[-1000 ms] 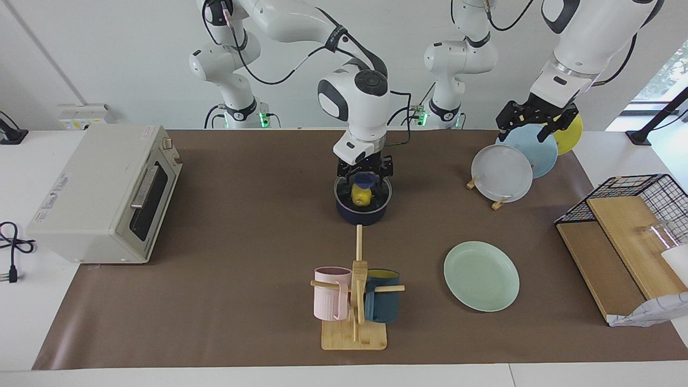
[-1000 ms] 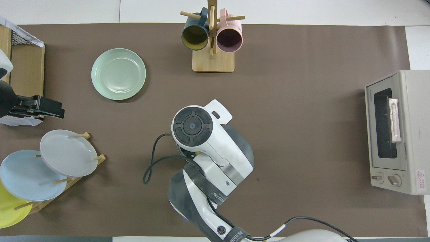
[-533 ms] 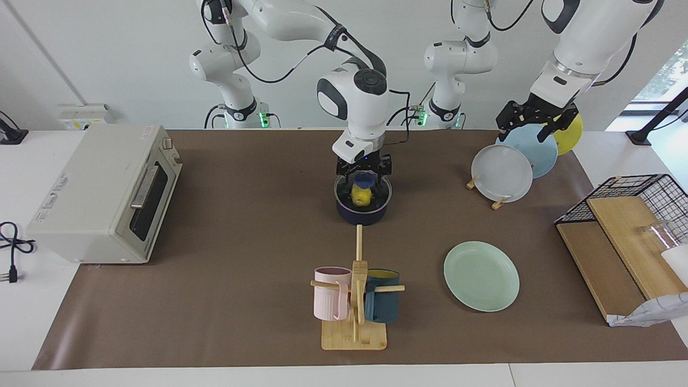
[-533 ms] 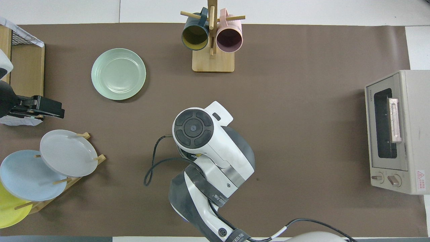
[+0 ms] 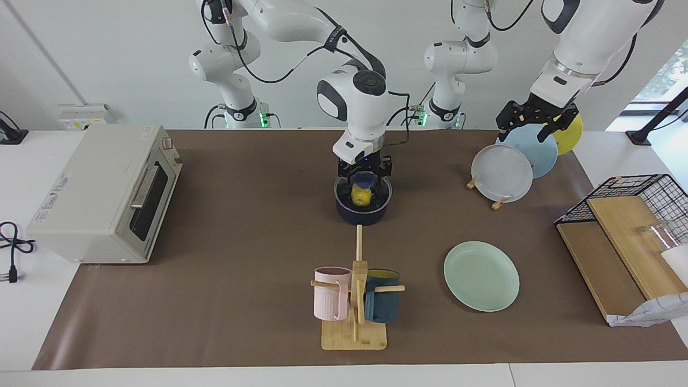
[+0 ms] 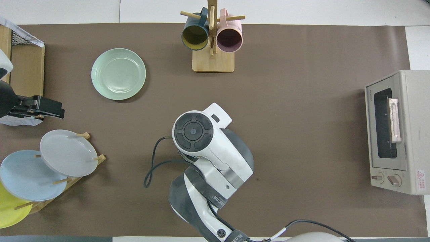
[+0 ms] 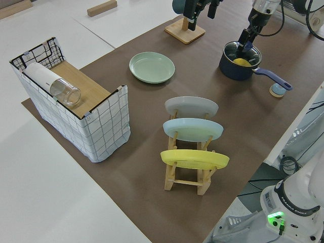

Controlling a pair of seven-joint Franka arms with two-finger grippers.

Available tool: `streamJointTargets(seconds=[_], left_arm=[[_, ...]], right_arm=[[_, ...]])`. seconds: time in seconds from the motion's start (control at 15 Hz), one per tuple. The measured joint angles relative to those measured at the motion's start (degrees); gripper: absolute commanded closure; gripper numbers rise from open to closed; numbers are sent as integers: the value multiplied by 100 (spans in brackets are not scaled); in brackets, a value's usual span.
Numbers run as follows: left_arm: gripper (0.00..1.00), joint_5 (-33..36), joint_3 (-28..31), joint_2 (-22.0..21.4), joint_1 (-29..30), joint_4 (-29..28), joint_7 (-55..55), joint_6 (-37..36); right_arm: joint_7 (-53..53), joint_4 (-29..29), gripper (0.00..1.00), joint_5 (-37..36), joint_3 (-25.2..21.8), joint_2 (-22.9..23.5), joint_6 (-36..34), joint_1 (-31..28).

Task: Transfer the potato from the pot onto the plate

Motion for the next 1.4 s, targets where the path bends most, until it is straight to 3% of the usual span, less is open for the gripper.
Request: streamJointTargets(seconds=[0.13,0.33,0.67,0.87,1.13,1.33,1.4], left_arm=[[0,0,0,0,0,0,0,0],[0,0,0,0,0,0,0,0],[0,0,-2,-14,0,1,0,-37],[0,0,-1,-94,0,3,0,-62],[0,0,-1,-191,0,4,-4,-90],[0,0,-32,-216,-7,1,-5,-88],[0,-5,-69,-217,-31,-7,-4,-83]], right_arm=[[0,-5,53,-30,0,-5,1,36],[0,-17,69,-34,-2,-14,2,35],[0,12,69,-109,-8,-22,-38,30],[-49,390,69,-192,-52,-54,-467,-93],[-870,877,69,-196,-74,-171,-1080,-666],[-1784,925,69,-185,-84,-183,-1167,-1271],[-1994,924,75,-181,-85,-178,-1197,-1410]])
